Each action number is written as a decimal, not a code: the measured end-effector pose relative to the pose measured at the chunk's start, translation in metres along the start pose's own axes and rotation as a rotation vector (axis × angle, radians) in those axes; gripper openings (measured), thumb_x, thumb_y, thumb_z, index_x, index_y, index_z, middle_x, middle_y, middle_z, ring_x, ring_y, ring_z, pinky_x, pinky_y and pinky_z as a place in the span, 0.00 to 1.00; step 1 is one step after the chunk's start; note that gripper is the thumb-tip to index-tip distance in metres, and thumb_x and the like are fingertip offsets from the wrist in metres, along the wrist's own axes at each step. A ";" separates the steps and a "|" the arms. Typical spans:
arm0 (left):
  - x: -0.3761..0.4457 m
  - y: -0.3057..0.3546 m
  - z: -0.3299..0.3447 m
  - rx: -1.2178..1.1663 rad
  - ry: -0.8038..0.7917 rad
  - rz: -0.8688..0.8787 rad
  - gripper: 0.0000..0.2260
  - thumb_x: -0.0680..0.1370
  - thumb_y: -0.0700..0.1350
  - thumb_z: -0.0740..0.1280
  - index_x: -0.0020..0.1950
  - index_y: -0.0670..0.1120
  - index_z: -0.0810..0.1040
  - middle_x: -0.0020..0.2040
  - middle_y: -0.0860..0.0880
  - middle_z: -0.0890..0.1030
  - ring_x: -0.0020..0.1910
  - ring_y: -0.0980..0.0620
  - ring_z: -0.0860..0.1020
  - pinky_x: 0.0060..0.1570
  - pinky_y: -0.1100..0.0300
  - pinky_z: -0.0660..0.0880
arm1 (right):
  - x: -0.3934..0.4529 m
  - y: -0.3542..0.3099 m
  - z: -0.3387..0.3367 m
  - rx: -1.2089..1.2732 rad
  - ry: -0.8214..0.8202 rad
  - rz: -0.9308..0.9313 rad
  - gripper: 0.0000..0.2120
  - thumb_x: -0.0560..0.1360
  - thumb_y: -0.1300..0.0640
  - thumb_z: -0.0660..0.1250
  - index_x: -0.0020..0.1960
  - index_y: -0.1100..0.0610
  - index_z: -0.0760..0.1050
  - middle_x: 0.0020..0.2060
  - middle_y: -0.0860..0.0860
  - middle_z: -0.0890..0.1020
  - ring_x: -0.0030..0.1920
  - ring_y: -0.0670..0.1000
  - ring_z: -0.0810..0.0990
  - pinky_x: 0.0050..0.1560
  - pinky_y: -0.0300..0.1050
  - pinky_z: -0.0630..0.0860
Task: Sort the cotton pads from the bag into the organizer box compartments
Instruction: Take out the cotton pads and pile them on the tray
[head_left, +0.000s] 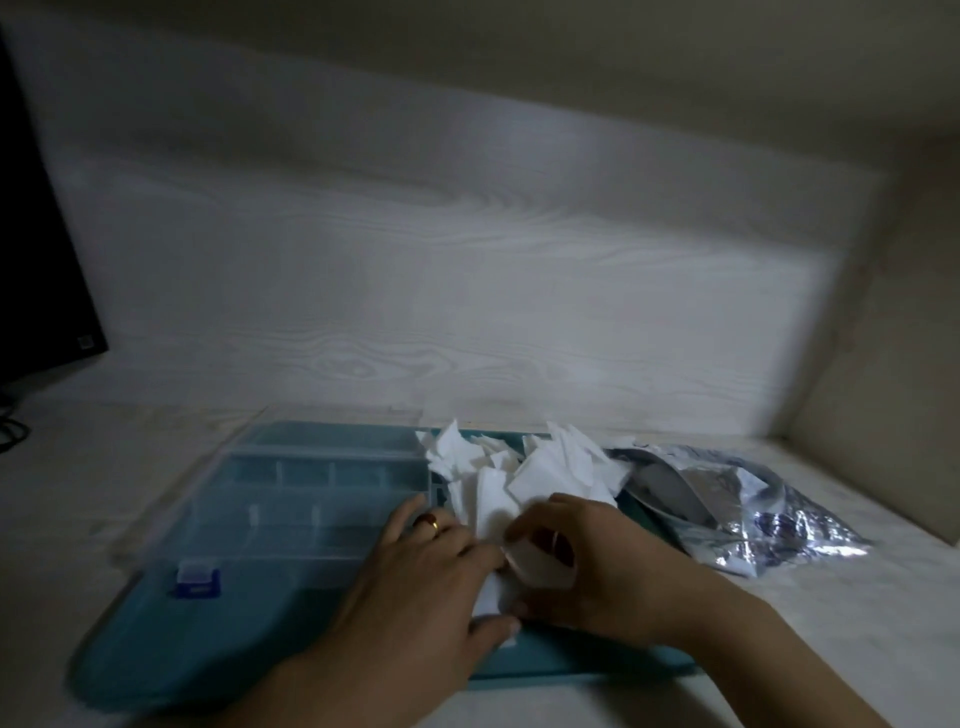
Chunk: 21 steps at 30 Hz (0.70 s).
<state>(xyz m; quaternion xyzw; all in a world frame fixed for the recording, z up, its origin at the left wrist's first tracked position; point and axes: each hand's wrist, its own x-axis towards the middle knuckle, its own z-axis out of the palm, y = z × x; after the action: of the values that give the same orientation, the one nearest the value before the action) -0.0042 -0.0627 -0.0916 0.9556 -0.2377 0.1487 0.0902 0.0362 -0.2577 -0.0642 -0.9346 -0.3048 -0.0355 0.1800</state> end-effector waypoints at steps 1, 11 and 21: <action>0.000 0.001 -0.001 -0.044 0.029 -0.011 0.22 0.75 0.67 0.60 0.67 0.60 0.70 0.59 0.63 0.72 0.64 0.59 0.64 0.74 0.58 0.44 | -0.001 -0.002 -0.002 -0.002 -0.018 0.041 0.27 0.65 0.37 0.75 0.60 0.44 0.74 0.48 0.40 0.76 0.45 0.39 0.75 0.47 0.32 0.73; -0.005 0.001 -0.001 -0.734 0.531 -0.276 0.22 0.73 0.39 0.74 0.58 0.63 0.77 0.43 0.62 0.80 0.45 0.64 0.78 0.41 0.77 0.70 | -0.001 0.000 -0.011 0.135 0.194 0.275 0.12 0.71 0.57 0.75 0.52 0.45 0.78 0.37 0.44 0.81 0.37 0.40 0.79 0.39 0.33 0.74; 0.003 0.006 -0.010 -1.325 0.521 -0.367 0.13 0.82 0.32 0.57 0.51 0.44 0.79 0.42 0.46 0.86 0.38 0.47 0.84 0.30 0.60 0.75 | -0.002 0.009 -0.018 -0.171 0.203 0.357 0.07 0.71 0.52 0.75 0.37 0.46 0.78 0.36 0.43 0.81 0.39 0.45 0.79 0.42 0.41 0.76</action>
<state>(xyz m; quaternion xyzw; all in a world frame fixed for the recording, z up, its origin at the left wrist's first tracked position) -0.0074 -0.0669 -0.0806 0.6589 -0.0847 0.1787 0.7258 0.0404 -0.2717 -0.0504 -0.9772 -0.1107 -0.1225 0.1332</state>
